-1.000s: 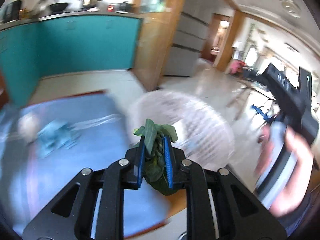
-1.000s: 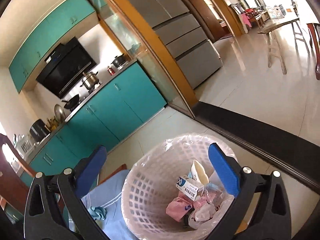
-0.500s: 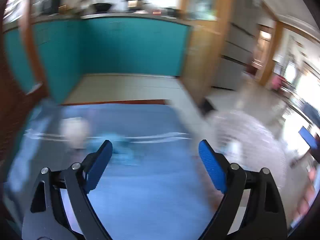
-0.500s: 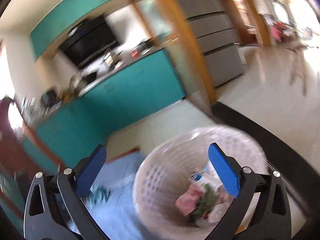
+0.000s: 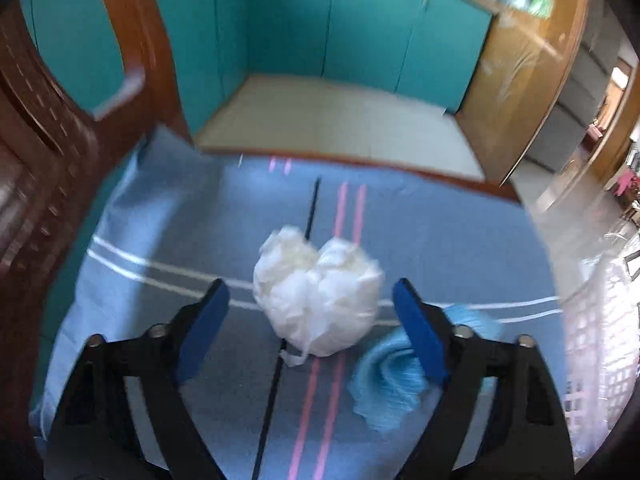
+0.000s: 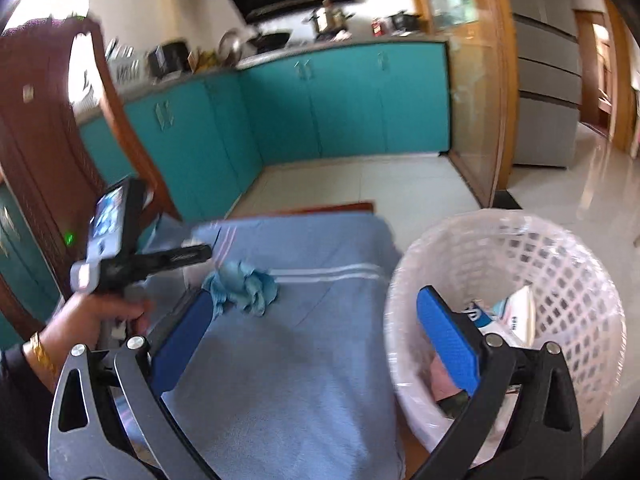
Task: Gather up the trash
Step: 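Grasp the white paper ball with the left gripper while the right grasps the blue cloth, then carry the blue cloth over the basket and open the right gripper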
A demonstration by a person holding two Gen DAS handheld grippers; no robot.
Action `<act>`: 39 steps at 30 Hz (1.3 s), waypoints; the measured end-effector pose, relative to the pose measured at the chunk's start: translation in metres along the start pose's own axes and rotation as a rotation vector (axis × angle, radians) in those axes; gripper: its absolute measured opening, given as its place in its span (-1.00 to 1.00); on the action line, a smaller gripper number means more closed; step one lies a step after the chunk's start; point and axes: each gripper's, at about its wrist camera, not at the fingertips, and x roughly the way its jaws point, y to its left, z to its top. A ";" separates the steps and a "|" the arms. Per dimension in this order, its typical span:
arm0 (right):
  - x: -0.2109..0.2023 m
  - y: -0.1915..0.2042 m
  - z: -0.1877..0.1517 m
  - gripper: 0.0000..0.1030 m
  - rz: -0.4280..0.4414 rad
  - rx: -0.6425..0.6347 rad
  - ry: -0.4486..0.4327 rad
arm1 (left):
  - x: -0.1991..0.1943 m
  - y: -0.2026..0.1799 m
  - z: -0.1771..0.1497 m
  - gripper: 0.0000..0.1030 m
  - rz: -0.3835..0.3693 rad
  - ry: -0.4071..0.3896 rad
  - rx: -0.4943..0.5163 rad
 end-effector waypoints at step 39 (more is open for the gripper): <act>-0.064 0.045 -0.031 -0.63 0.064 -0.103 -0.017 | -0.222 0.024 -0.151 -0.07 -0.142 -0.388 0.094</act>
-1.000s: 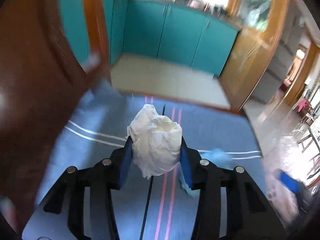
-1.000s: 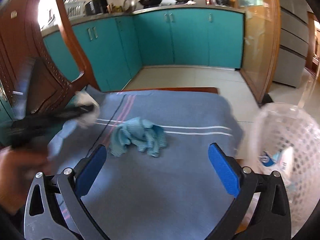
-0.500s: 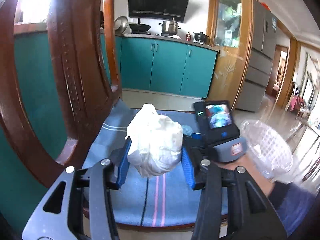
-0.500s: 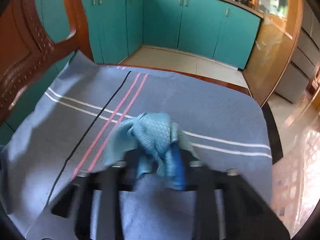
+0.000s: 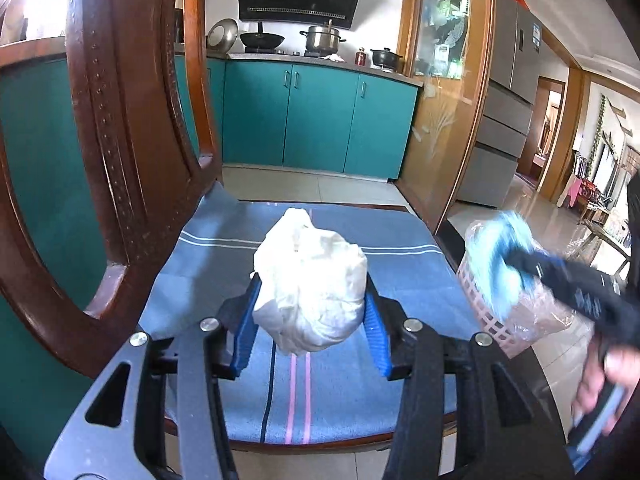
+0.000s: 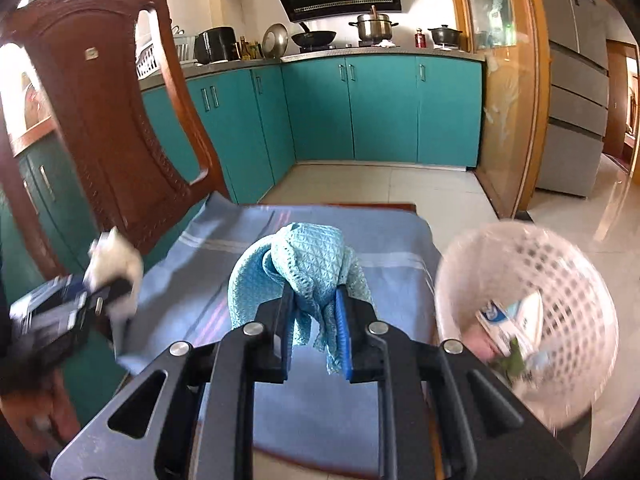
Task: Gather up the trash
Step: 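Carry the blue cloth over the basket and open the right gripper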
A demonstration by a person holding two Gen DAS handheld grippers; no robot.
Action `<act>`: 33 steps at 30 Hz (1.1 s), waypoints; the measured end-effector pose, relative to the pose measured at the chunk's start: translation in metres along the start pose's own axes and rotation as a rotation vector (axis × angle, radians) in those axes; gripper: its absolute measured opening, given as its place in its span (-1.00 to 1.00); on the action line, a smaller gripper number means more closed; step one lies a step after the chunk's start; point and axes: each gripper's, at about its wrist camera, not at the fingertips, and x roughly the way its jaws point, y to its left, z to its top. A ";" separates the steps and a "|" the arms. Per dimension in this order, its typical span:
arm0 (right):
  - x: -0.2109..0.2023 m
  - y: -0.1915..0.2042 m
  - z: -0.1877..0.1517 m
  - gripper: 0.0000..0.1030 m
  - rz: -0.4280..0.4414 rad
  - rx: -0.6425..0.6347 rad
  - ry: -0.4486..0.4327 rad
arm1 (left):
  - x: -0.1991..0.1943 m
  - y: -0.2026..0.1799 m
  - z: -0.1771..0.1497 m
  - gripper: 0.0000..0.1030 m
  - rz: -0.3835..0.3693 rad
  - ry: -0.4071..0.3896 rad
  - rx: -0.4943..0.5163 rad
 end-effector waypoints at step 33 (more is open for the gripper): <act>0.012 0.007 -0.018 -0.63 -0.009 -0.035 0.019 | 0.007 0.001 -0.013 -0.06 0.033 0.050 0.016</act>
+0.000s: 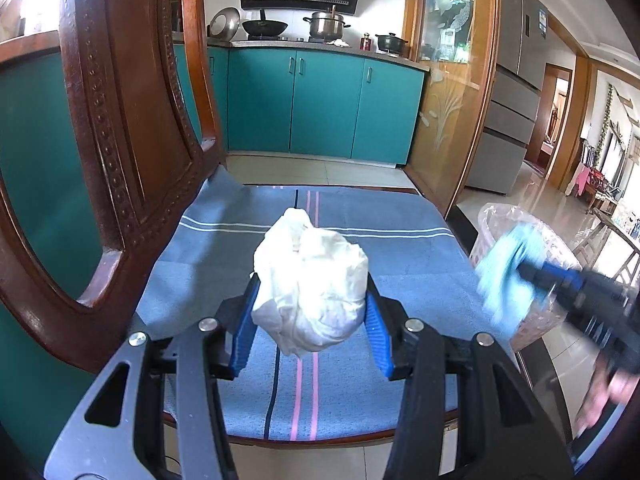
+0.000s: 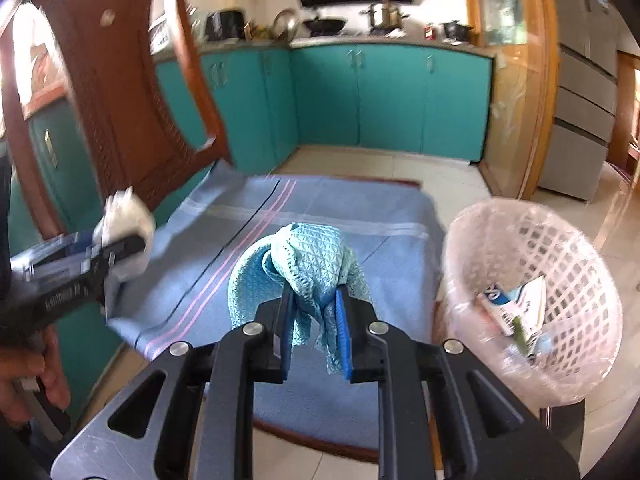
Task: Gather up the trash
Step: 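Carry the blue cloth over the basket and open the right gripper, then move the left gripper over the basket and release the white paper ball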
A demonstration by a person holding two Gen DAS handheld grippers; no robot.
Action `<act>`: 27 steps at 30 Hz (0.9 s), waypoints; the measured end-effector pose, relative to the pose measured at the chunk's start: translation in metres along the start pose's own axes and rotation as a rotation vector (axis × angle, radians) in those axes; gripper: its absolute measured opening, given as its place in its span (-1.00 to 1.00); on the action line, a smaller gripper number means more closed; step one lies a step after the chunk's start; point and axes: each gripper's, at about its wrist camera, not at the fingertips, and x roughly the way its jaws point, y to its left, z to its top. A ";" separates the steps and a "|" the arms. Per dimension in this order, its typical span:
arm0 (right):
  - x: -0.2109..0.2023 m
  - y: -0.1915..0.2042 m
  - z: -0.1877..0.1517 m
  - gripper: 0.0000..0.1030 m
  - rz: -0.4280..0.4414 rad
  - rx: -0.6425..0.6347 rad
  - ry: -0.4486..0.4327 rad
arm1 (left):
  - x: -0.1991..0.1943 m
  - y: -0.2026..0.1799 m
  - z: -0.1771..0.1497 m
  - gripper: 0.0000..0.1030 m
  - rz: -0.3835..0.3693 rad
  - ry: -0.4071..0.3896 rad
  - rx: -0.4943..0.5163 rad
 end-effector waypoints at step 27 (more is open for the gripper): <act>-0.104 -0.218 -0.014 0.93 -0.379 0.748 -0.446 | 0.030 -0.175 0.017 -0.02 -0.273 0.057 0.206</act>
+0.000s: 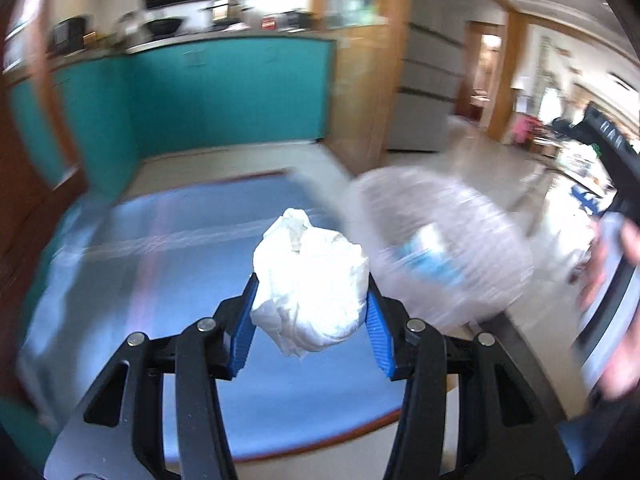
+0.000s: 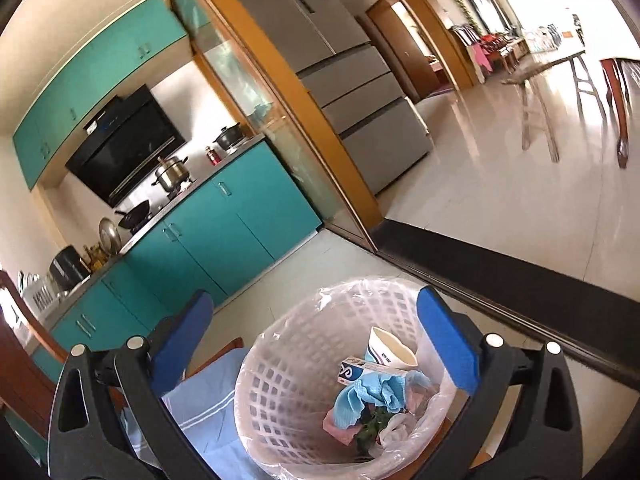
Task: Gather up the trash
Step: 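Move the left gripper over the basket and release the white paper ball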
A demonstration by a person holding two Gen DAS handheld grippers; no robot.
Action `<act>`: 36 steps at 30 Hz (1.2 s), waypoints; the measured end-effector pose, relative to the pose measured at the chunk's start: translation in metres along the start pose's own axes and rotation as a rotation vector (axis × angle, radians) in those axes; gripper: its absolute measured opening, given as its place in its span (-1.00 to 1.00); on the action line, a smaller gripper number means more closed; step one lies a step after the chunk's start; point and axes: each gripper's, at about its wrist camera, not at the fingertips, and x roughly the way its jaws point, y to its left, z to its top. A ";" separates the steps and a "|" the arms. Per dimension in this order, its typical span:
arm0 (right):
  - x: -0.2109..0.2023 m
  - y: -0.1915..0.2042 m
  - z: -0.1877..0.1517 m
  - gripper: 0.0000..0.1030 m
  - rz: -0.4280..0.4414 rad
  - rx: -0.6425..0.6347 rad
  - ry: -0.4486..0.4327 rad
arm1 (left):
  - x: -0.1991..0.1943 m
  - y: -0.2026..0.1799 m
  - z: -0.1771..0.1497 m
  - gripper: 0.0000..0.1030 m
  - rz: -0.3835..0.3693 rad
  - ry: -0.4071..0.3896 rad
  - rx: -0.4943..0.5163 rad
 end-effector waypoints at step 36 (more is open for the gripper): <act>-0.016 0.168 -0.159 0.93 0.152 -0.626 0.350 | -0.087 0.159 -0.083 0.93 0.341 0.028 -0.271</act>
